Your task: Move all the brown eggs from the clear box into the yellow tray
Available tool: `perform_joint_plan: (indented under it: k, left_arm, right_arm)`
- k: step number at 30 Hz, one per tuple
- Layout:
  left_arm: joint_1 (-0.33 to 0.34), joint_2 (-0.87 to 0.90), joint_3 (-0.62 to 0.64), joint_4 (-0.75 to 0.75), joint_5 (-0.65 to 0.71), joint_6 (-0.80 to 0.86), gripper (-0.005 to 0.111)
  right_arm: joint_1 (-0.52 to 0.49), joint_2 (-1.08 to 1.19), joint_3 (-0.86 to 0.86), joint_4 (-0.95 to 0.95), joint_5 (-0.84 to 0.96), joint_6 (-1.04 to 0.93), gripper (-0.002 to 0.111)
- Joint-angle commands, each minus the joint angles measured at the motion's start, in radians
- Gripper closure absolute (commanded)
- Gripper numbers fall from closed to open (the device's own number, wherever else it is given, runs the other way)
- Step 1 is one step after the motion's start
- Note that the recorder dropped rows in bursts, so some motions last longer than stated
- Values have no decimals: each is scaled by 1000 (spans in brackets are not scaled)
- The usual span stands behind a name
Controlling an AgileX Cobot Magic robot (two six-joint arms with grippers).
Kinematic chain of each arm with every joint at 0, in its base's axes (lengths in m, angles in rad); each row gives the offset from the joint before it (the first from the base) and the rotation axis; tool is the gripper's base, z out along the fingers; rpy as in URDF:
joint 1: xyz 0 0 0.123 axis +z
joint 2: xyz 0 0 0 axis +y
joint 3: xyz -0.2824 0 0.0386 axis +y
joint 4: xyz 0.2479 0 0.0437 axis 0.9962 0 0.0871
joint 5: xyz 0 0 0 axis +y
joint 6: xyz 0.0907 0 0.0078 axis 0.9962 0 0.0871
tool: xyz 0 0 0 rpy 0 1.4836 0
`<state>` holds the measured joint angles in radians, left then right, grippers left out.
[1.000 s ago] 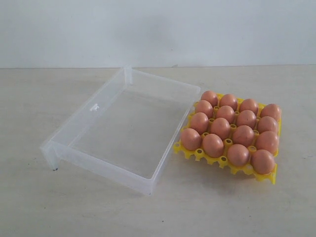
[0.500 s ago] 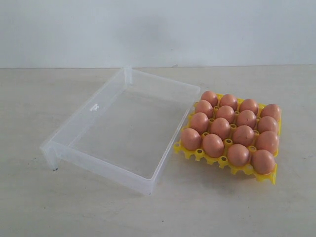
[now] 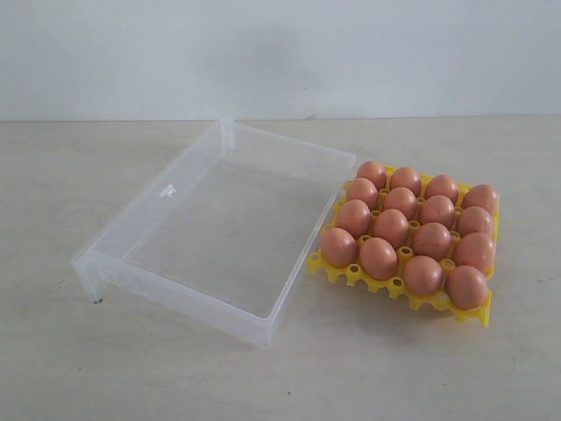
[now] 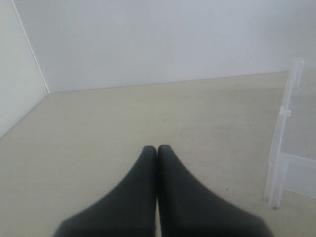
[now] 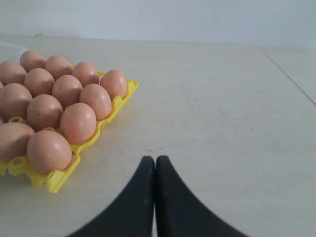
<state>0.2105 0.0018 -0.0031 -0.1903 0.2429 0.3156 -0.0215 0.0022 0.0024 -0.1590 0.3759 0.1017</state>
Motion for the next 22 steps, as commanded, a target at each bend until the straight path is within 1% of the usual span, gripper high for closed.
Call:
perform_joint_plan:
  k: [1, 5, 9, 22]
  left_arm:
    - [3, -2, 3, -4, -10, -9, 111]
    - [3, -2, 3, -4, -10, -9, 111]
    - [-13, -2, 3, -4, -9, -9, 111]
    - [-11, -2, 3, -4, -9, -9, 111]
  right_arm:
    - [1, -2, -2, -6, -7, 1, 109]
    - [1, -2, -2, -6, -7, 1, 109]
    - [1, -2, -2, -6, -7, 1, 109]
    - [1, -2, -2, -6, -7, 1, 109]
